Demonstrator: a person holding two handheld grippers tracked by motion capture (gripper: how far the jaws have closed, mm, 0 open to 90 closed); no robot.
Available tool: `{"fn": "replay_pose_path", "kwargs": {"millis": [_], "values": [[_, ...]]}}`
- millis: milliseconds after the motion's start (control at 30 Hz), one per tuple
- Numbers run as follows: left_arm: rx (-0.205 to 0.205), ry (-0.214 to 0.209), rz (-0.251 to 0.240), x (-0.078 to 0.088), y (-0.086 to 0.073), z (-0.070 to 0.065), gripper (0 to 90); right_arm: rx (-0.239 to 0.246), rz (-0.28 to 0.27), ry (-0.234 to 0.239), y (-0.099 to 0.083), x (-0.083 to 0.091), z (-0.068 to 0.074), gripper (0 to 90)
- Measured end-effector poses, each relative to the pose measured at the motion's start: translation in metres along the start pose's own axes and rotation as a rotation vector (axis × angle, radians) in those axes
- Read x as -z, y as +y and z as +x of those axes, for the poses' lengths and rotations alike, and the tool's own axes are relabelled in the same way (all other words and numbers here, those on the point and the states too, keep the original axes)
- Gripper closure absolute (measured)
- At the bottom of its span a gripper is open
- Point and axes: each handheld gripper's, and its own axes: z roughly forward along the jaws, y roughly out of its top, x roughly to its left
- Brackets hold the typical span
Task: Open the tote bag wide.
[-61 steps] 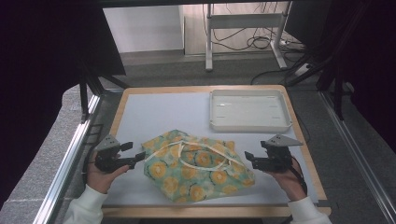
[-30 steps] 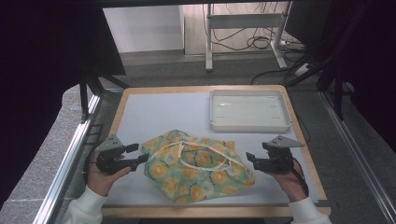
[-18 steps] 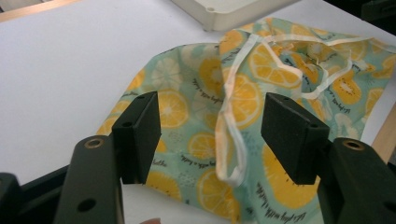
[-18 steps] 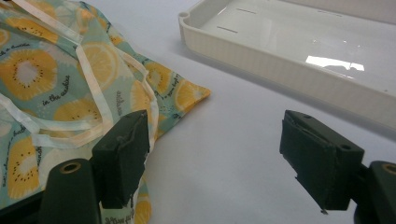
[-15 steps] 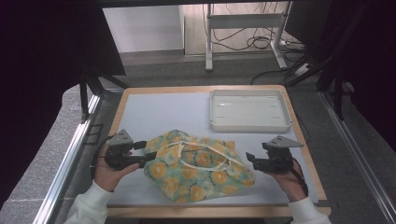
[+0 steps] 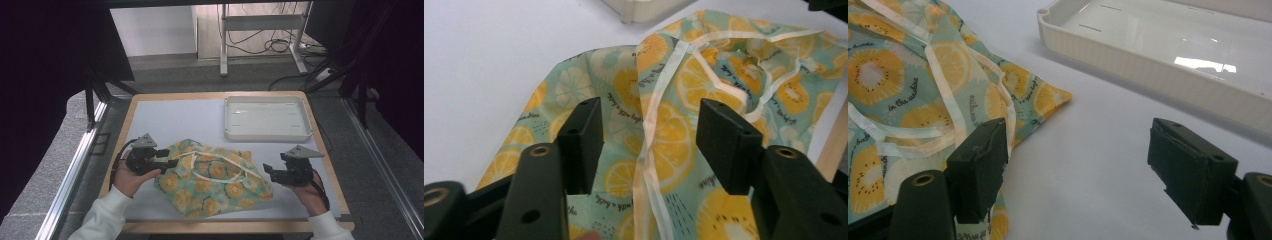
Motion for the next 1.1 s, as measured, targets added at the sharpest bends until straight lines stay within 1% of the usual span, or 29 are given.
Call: {"fn": "replay_pose_path", "kwargs": {"millis": [33,67,200,267,367,467,500,533,567,600,733,867,1000,1100], "values": [[-0.003,0.000,0.010,-0.003,0.000,0.001,47.7,0.001,0.001,0.000,0.000,0.000,0.000,23.9],[-0.004,-0.003,0.031,-0.008,0.000,0.002,48.0,0.002,0.002,0.000,0.000,0.000,0.000,23.9],[-0.005,-0.020,0.062,-0.016,-0.001,0.004,51.5,-0.003,0.005,-0.002,-0.001,-0.001,-0.001,23.9],[-0.001,-0.032,0.076,-0.020,-0.001,0.004,55.0,-0.004,0.008,-0.003,-0.001,-0.001,-0.001,23.9],[-0.003,-0.053,0.095,-0.026,-0.003,0.005,65.2,-0.001,0.007,-0.003,-0.001,-0.001,-0.001,23.9],[-0.013,-0.057,0.104,-0.029,-0.005,0.004,77.8,-0.003,0.006,-0.005,-0.001,-0.001,-0.001,23.9],[-0.012,-0.060,0.097,-0.030,-0.005,0.004,81.3,-0.003,0.007,-0.006,-0.001,-0.001,-0.001,23.9],[-0.022,-0.063,0.100,-0.029,-0.006,0.004,83.8,-0.002,0.009,-0.008,-0.001,-0.001,-0.001,23.9],[-0.021,-0.064,0.093,-0.029,-0.006,0.003,85.5,-0.003,0.008,-0.009,-0.001,-0.001,-0.001,23.8],[-0.029,-0.063,0.095,-0.029,-0.006,0.003,86.3,-0.003,0.009,-0.010,-0.001,-0.001,-0.001,23.9],[-0.031,-0.062,0.082,-0.027,-0.007,0.003,88.9,-0.003,0.008,-0.012,-0.001,-0.001,-0.001,23.8],[-0.032,-0.061,0.055,-0.021,-0.007,0.002,89.9,-0.003,0.007,-0.012,-0.001,0.000,-0.002,23.9],[-0.034,-0.059,0.047,-0.019,-0.007,0.001,90.0,-0.005,0.000,-0.008,0.000,0.002,-0.002,23.9],[-0.032,-0.061,0.041,-0.017,-0.008,0.001,90.0,0.010,-0.003,-0.016,0.002,0.006,-0.001,25.0]]}}
